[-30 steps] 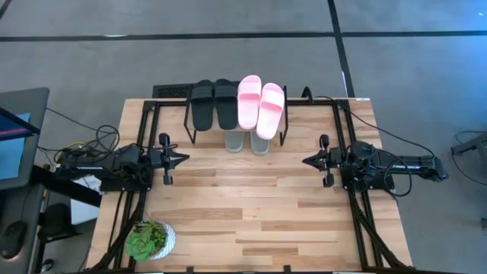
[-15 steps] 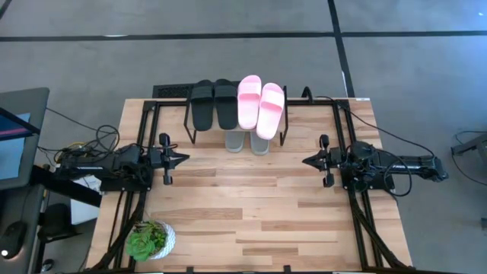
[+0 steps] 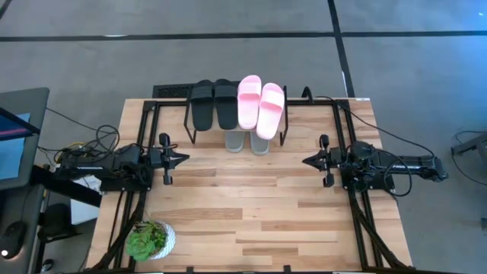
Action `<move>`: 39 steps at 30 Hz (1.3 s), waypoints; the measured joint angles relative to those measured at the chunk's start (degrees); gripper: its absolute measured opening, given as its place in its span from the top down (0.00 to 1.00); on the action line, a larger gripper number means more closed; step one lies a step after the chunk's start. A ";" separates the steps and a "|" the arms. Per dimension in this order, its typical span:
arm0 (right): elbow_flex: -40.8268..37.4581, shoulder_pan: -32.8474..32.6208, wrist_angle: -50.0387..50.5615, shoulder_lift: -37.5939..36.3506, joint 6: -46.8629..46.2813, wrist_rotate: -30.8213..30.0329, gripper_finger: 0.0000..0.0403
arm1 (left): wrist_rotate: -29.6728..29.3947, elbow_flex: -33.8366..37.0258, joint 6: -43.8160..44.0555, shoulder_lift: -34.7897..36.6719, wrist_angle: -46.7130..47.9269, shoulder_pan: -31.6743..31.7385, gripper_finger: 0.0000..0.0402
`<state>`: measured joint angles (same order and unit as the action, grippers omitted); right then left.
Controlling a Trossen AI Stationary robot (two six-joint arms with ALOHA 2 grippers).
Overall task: Pick and place slides into the shelf
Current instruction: Return to Home Position
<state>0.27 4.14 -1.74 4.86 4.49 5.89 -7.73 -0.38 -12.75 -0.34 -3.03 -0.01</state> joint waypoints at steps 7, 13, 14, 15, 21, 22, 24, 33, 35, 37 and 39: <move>0.00 0.00 0.00 0.00 0.00 0.00 1.00 | 0.00 0.00 -0.07 0.00 0.01 0.00 0.99; 0.00 0.00 0.00 0.00 -0.01 0.00 1.00 | 0.00 0.00 0.47 0.00 0.00 0.00 0.99; 0.00 0.00 0.00 0.00 0.00 0.00 1.00 | 0.00 0.00 0.10 -0.01 0.01 0.00 0.99; 0.00 0.00 0.00 0.00 0.00 0.00 1.00 | 0.00 0.00 -0.20 -0.02 0.00 0.00 0.99; 0.00 0.00 0.00 0.00 0.00 0.00 1.00 | 0.00 -0.01 0.49 0.00 0.01 0.00 0.99; 0.00 0.00 0.00 0.00 -0.01 0.00 1.00 | 0.00 -0.02 0.23 -0.01 0.00 0.00 0.99; 0.00 0.00 0.00 0.00 0.00 0.00 1.00 | 0.00 -0.02 -0.25 -0.01 0.02 0.00 0.99; 0.00 0.00 0.00 0.00 -0.01 0.00 1.00 | 0.00 0.00 -0.09 -0.01 0.00 0.00 0.99; 0.00 0.00 0.00 0.00 0.00 0.00 1.00 | 0.00 0.00 0.27 -0.01 0.00 0.00 0.99; 0.00 0.00 0.00 0.00 0.00 0.00 1.00 | 0.00 -0.02 0.17 -0.02 0.02 0.00 0.99; 0.00 0.00 0.00 0.00 0.00 0.00 1.00 | 0.00 -0.01 -0.25 -0.02 0.02 0.00 0.99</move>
<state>0.27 4.14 -1.74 4.86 4.49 5.89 -7.73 -0.39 -12.99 -0.36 -3.01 -0.01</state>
